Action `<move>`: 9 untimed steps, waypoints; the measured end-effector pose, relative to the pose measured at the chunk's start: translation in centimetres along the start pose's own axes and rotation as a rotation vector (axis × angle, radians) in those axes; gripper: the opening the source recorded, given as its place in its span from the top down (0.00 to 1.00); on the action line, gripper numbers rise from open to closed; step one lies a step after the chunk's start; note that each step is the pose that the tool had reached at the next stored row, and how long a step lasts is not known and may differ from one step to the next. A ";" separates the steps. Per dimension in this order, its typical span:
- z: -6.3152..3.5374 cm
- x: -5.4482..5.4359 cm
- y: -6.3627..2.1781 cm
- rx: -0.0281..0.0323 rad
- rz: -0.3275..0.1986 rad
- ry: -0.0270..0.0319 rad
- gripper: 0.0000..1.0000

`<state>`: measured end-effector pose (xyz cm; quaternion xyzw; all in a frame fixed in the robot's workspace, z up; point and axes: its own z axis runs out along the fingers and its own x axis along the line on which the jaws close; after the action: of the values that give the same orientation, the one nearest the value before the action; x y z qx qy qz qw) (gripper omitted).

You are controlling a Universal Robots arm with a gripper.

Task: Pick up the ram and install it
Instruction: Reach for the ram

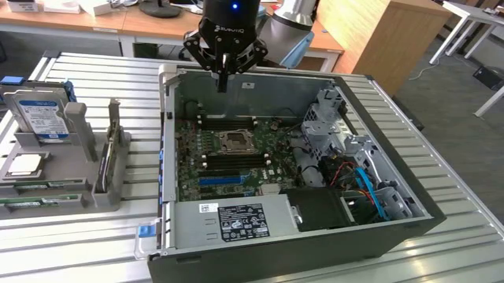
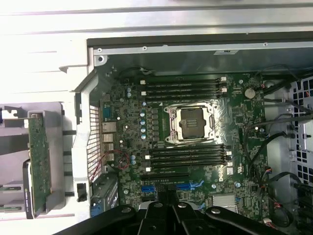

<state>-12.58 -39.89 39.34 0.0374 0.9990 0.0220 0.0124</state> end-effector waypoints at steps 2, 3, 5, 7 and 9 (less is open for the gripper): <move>0.00 0.5 -0.03 -0.0002 0.000 -0.0001 0.89; -0.01 0.8 -0.06 -0.0002 0.000 -0.0001 0.89; -0.02 1.3 -0.10 -0.0002 0.000 -0.0001 0.89; -0.02 1.7 -0.13 -0.0002 0.000 -0.0002 0.89; -0.02 2.2 -0.16 -0.0002 0.000 -0.0001 0.89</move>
<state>-14.76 -39.88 39.30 0.0375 0.9990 0.0221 0.0125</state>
